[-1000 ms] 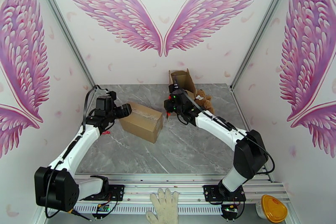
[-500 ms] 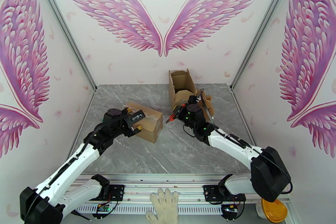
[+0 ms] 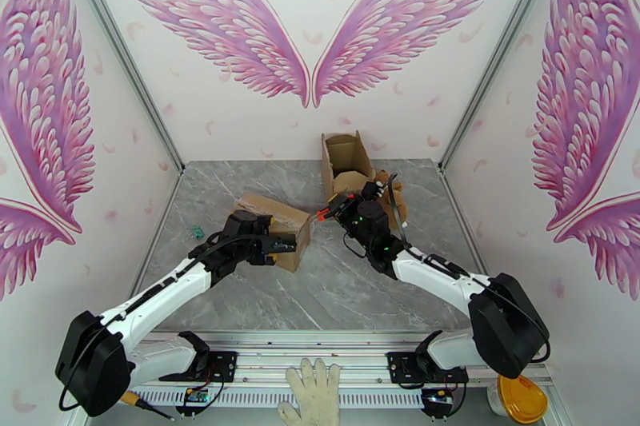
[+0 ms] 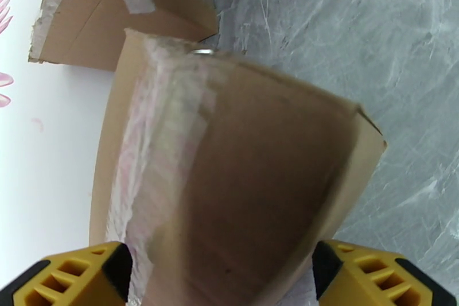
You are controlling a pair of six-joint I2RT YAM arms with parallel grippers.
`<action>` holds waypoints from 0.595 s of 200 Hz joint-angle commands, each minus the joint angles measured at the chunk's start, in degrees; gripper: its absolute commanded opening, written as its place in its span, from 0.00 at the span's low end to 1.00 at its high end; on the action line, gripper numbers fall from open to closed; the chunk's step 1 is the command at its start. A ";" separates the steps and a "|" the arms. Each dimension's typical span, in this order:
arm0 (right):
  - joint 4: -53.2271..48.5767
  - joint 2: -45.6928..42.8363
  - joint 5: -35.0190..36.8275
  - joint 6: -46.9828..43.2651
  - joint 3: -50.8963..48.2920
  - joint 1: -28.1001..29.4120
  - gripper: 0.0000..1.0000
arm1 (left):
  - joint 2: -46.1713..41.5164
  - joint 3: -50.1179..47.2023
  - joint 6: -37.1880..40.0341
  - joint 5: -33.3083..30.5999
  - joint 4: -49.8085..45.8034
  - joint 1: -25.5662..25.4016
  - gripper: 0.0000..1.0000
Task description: Unpack the express box
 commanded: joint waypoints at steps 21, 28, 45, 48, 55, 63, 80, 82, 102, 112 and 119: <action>4.89 2.47 2.27 2.82 0.42 0.58 0.00 | 0.06 1.48 0.54 0.63 1.83 -0.56 0.87; 5.15 2.85 2.09 2.86 0.59 0.58 0.00 | -0.03 1.27 0.37 0.53 1.95 -0.51 0.87; 6.83 3.76 1.94 3.71 0.54 0.48 0.00 | -0.30 0.91 0.00 0.40 1.82 -0.60 0.87; 7.07 3.89 1.93 3.88 0.52 0.58 0.00 | -0.42 0.90 -0.14 0.44 1.81 -0.56 0.87; 7.30 4.09 1.89 3.99 0.60 0.67 0.00 | -0.55 0.81 -0.23 0.42 1.65 -0.52 0.87; 7.44 4.15 1.92 4.26 0.65 0.65 0.00 | -0.73 0.69 -0.35 0.27 1.64 -0.47 0.87; 7.70 4.06 2.10 4.78 0.34 0.59 0.00 | -1.24 0.48 -0.73 0.19 1.64 -0.38 0.87; 7.55 3.98 2.11 4.77 0.39 0.60 0.00 | -1.30 0.46 -0.74 0.29 1.68 -0.38 0.88; 7.03 3.87 2.18 4.92 0.57 0.65 0.00 | -1.37 0.28 -0.94 0.44 1.66 -0.16 0.87; 7.40 3.89 2.27 5.15 0.45 0.62 0.00 | -1.38 0.19 -1.11 0.51 1.77 -0.14 0.87; 7.75 3.88 2.37 5.27 0.37 0.63 0.00 | -1.43 0.12 -1.23 0.53 1.89 -0.03 0.87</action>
